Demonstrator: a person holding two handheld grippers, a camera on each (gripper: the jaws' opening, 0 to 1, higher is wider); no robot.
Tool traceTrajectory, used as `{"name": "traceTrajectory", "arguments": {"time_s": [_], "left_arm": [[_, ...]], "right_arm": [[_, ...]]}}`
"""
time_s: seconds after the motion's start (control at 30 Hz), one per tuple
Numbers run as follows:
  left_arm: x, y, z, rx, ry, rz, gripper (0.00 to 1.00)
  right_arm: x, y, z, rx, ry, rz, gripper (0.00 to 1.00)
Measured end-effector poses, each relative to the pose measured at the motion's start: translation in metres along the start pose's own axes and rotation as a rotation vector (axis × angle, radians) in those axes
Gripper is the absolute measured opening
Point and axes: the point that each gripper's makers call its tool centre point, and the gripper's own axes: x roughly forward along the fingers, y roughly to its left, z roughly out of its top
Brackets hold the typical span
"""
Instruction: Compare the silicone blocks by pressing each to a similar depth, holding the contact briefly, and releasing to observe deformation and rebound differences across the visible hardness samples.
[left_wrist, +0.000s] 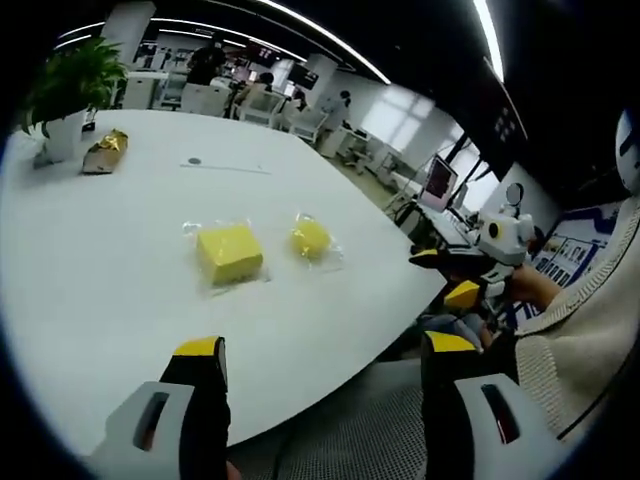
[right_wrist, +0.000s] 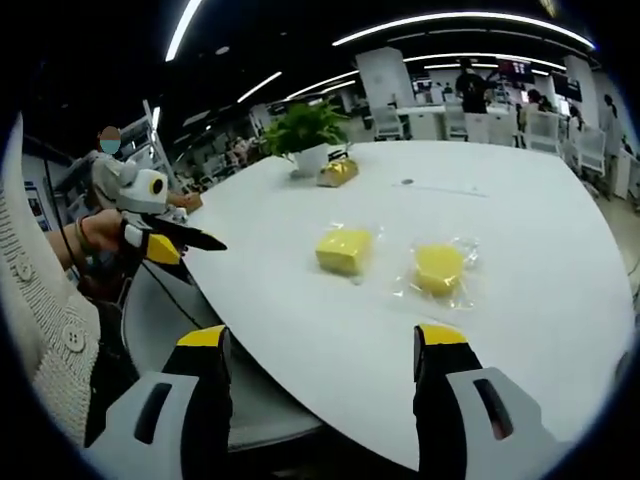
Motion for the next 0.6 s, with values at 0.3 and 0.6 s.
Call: {"name": "traceTrajectory", "arguments": {"time_s": [0.3, 0.6], "left_arm": [[-0.0021, -0.0029, 0.0043, 0.014, -0.007, 0.004, 0.79], [-0.0054, -0.0034, -0.0027, -0.003, -0.005, 0.016, 0.79]], "right_arm": [[0.0021, -0.0016, 0.0000, -0.005, 0.003, 0.005, 0.69], [0.0056, 0.0035, -0.0056, 0.006, 0.007, 0.018, 0.68]]}}
